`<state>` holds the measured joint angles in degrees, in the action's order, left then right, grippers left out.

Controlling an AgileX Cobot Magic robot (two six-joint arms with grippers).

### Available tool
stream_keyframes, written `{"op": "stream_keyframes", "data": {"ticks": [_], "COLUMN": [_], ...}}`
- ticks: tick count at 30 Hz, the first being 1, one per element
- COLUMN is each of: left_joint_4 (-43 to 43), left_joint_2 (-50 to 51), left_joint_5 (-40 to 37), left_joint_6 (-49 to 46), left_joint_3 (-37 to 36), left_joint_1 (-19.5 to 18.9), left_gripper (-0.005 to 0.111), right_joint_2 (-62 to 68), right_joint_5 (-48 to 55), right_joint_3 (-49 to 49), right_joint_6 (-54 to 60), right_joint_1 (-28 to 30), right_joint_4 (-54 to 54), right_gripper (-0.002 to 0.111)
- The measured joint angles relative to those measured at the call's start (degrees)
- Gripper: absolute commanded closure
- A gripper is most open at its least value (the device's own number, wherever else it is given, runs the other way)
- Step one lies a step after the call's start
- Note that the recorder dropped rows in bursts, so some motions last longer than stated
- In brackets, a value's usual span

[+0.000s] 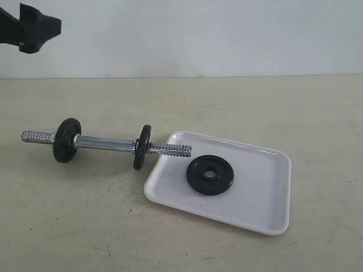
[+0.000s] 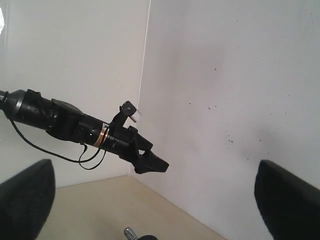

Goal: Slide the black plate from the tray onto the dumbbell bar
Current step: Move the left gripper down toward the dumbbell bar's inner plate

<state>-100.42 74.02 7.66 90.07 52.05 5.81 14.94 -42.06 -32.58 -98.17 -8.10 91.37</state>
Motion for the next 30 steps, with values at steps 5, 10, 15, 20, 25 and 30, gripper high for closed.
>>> {"op": "stream_keyframes", "data": {"ticks": [5,10,15,20,25,30], "left_joint_4": [0.00,0.13,1.77,9.30,19.56,14.42], "left_joint_2": [0.00,-2.03,-4.78,-5.35,-5.35,-5.35], "left_joint_5": [-16.26,-9.01,0.49,-2.91,-12.21,-10.76], "left_joint_6": [-20.62,-57.29,-65.34,-66.37,-66.50,-66.59], "left_joint_3": [0.34,0.96,4.41,5.58,5.58,3.45], "left_joint_1": [3.51,6.66,11.49,20.29,31.34,39.84], "left_gripper": [-0.003,-0.003,-0.003,-0.003,-0.003,-0.003], "right_joint_2": [0.00,0.00,0.00,0.00,0.00,0.00], "right_joint_5": [0.12,0.46,1.48,2.23,2.46,2.46], "right_joint_3": [0.00,0.00,0.00,0.00,0.00,0.00], "right_joint_6": [0.00,0.00,-0.60,-2.94,-4.21,-4.56], "right_joint_1": [0.00,0.00,0.00,0.00,0.00,0.00], "right_joint_4": [2.51,5.87,6.44,6.56,6.78,6.99], "right_gripper": [0.003,0.003,0.003,0.003,0.003,0.003]}}
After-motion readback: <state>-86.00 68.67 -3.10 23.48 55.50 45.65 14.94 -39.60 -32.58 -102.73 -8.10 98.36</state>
